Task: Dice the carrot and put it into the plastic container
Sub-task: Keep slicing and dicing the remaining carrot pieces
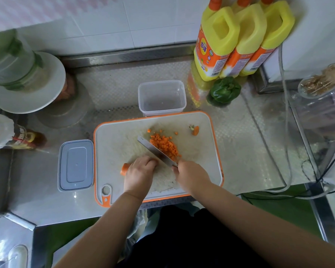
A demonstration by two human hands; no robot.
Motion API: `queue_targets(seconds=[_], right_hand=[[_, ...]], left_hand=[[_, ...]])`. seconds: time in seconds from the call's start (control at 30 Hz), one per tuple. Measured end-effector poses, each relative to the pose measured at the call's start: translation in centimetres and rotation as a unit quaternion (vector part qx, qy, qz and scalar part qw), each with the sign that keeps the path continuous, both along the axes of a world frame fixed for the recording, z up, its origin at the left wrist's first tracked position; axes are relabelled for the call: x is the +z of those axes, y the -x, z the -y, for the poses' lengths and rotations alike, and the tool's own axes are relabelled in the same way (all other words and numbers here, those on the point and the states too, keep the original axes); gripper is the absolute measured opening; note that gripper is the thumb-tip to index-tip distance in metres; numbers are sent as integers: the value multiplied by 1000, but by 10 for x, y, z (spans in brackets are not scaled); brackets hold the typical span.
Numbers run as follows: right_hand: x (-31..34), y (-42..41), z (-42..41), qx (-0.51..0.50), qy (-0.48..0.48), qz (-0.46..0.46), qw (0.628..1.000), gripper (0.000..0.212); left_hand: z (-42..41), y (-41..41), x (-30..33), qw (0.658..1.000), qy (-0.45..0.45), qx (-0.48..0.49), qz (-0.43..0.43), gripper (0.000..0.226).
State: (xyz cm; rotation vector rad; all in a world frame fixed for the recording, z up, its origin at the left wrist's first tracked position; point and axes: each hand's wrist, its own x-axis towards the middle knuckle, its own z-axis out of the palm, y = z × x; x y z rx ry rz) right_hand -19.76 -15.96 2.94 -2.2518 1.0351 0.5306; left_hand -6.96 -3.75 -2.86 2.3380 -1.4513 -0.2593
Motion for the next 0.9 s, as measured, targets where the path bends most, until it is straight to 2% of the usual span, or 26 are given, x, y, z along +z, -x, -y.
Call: queue_targets(seconds=[0.13,0.3,0.43,0.5,0.57,0.67,0.8,0.9], right_hand=[[2,2,-10,27,37,5,999,23],[4,0,-17,49,46,-39,997,16],[-2,-2,-19,27,29,-41,998,17],[-5,-3,-17,17,17,-27,999,24],[-4,-5,-9,-16,-23,-18,999,33],[-2,-5,3,-55,-77,-5,995,33],[6,-2,-6,-6,-20,8,1000,33],[8,0,-16,21,22,21,999,25]], left_hand=[[2,2,0,999,-25,30,-11,20],[5,3,2,994,-57,74,-58,12],[5,3,2,993,-62,72,-66,12],[4,2,1,995,-55,61,-52,14],[3,0,0,997,-41,53,-41,20],[4,-3,4,996,-34,65,-52,19],[3,-4,7,995,-64,61,-40,11],[1,-2,6,995,-93,40,-5,15]])
